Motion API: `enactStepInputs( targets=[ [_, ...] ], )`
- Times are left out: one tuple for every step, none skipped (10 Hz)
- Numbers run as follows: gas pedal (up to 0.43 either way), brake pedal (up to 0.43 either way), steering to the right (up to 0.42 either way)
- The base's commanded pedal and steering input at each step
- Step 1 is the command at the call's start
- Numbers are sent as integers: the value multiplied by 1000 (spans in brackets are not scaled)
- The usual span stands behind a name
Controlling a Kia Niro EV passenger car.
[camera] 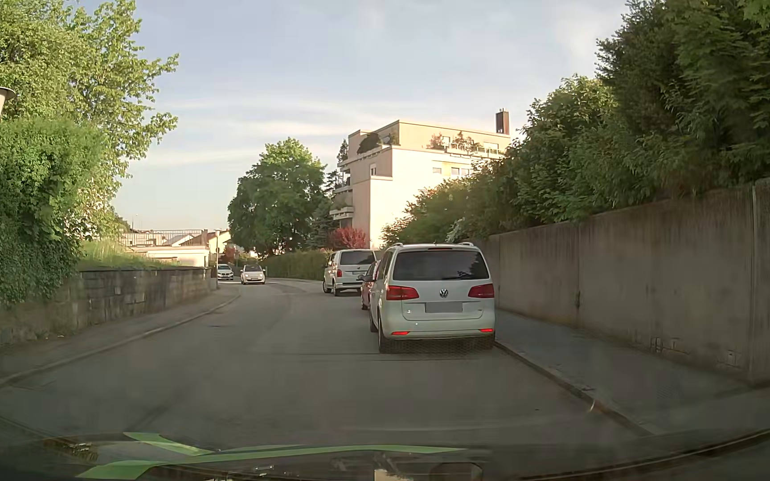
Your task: Follow the waypoints while adhering to traffic rules and regulations
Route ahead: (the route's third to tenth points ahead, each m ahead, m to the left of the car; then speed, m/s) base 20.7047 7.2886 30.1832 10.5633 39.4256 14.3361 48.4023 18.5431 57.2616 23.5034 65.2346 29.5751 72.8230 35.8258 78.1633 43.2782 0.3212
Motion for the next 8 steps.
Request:
enactStepInputs(
  targets=[
    [0,421,-84],
    [0,421,-84],
    [0,402,-82],
    [0,402,-77],
    [0,409,-75],
    [0,409,-75],
    [0,409,-75],
    [0,402,-74]
  ],
)
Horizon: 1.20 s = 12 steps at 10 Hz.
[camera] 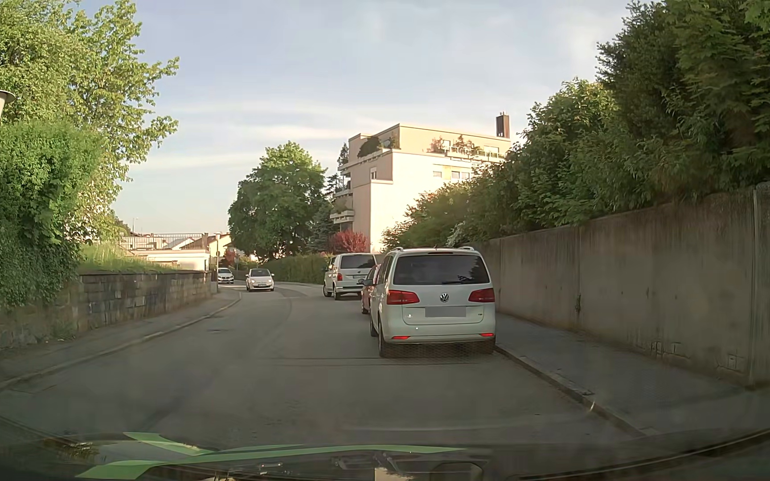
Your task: Follow the waypoints while adhering to traffic rules and regulations
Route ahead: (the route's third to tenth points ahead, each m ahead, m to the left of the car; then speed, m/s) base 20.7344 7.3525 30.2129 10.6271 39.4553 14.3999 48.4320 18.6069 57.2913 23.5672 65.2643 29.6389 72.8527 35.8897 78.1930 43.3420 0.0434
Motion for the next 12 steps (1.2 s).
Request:
enactStepInputs(
  targets=[
    [0,409,-72],
    [0,402,-72],
    [0,402,-71],
    [0,402,-71],
    [0,409,-71],
    [0,402,-71],
    [0,409,-71],
    [0,402,-71],
    [0,409,-69],
    [0,402,-68],
    [0,409,-68],
    [0,402,-68]
  ],
)
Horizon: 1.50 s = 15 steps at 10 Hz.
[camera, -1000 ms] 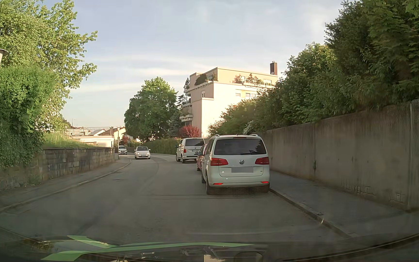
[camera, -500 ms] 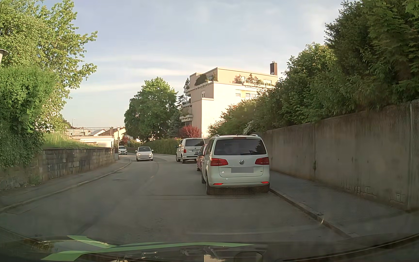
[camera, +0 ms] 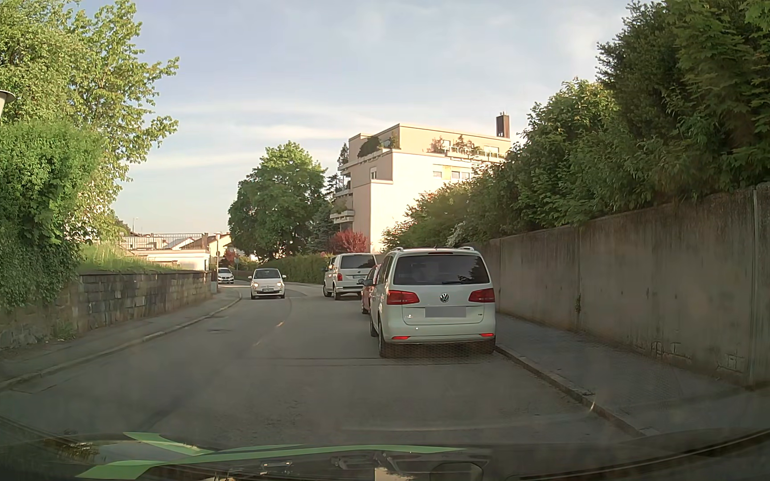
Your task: Follow the waypoints while adhering to traffic rules and regulations
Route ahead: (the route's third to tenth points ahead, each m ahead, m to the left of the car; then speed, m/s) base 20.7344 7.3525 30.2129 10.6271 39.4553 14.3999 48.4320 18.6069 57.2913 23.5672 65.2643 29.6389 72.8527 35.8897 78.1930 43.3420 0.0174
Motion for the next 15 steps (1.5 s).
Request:
enactStepInputs(
  targets=[
    [0,402,-69],
    [0,402,-74],
    [0,402,-75],
    [0,402,-75],
    [0,402,-75],
    [0,402,-75],
    [0,402,-75],
    [0,402,-75],
    [0,402,-75],
    [0,402,-75],
    [0,402,-75],
    [0,396,-76],
    [0,396,-77],
    [0,390,-78],
    [0,372,-79]
  ],
)
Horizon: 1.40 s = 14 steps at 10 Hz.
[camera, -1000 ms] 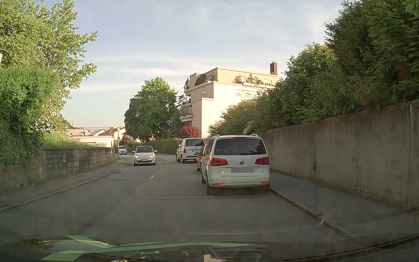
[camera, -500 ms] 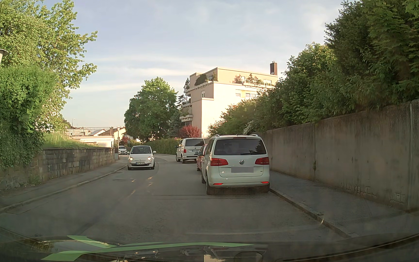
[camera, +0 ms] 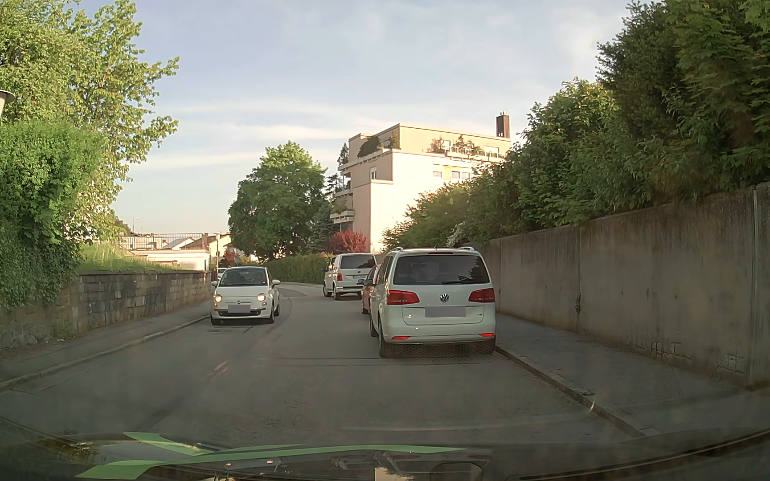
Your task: Follow the waypoints while adhering to traffic rules and regulations
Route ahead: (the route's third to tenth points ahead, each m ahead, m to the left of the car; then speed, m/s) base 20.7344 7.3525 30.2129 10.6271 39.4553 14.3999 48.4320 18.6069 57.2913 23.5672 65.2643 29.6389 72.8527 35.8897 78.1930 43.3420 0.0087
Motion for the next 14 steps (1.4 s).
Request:
enactStepInputs(
  targets=[
    [0,348,-80],
    [0,317,-82],
    [0,311,-84],
    [0,311,-84],
    [0,311,-84],
    [0,311,-84],
    [0,311,-84],
    [0,311,-85],
    [0,311,-86],
    [0,317,-89],
    [0,311,-92],
    [0,311,-97],
    [0,317,-105],
    [0,311,-117]
  ],
)
